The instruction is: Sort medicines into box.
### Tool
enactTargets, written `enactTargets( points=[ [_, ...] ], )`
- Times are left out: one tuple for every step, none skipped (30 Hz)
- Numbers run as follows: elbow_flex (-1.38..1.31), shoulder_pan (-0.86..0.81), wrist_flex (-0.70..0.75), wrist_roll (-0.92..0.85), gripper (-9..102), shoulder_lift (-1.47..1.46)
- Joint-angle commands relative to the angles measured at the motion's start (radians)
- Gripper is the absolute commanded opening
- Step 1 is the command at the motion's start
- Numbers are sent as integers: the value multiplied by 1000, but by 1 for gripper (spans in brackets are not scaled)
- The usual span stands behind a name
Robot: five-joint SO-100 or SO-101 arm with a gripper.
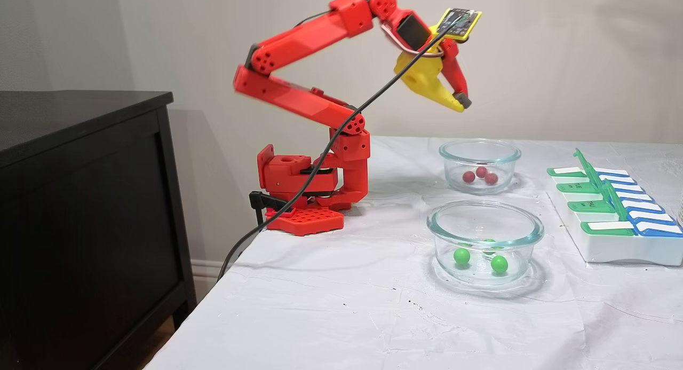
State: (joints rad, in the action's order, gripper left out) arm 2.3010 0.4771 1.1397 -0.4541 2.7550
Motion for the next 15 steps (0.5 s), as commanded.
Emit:
enactTargets(
  points=[
    [-222,29,12,25,0,-95],
    [-230,31,3,37,0,-110],
    [-238,40,-3,46,0,-130],
    [-247,46,-2,57,0,-153],
    [-259,52,5,69,0,-178],
    [-279,63,18,101,0,-204],
    [-284,67,26,121,0,-215],
    [-287,80,35,132,0,-225],
    [-290,94,44,143,0,-235],
    [-290,101,55,158,0,-238],
    [-285,107,60,170,0,-238],
    [-278,109,63,183,0,-230],
    [-268,115,67,190,0,-213],
    [-256,118,71,201,0,-187],
    [-235,124,72,207,0,-150]
  ],
)
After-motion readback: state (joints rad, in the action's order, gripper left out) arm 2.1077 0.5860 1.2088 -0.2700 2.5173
